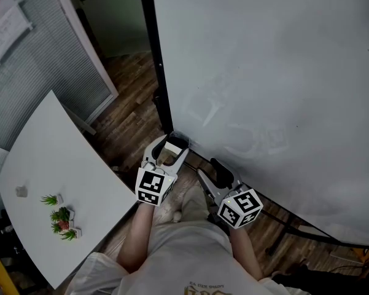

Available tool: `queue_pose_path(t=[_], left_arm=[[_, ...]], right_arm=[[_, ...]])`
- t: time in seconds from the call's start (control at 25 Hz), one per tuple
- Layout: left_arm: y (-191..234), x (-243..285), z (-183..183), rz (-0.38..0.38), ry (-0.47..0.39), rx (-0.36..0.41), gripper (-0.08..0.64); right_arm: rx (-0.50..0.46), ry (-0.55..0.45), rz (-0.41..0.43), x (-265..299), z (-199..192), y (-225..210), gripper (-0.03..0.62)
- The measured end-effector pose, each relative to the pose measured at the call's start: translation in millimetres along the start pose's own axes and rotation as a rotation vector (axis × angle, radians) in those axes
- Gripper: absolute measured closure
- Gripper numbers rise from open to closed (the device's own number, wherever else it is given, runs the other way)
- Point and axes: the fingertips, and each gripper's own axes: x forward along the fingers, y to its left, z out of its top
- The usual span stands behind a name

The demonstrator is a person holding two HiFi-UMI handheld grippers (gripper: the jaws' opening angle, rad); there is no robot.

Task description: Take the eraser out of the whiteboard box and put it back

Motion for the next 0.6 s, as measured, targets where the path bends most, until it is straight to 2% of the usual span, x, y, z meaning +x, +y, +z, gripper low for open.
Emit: queue_pose_path(t=[0.4,0.6], left_arm=[[4.7,-0.8,-4.6,0.015,-0.003,-0.006,0.299],[2.8,-0.6,-3.6,0.023,0.007,0.023,0.298]], right_arm=[[0.000,0.003,-0.004,2.1,-0.9,0.3,0.371],[-0.005,0.005,0.001,3.2,-0.5,2.6,0.371]])
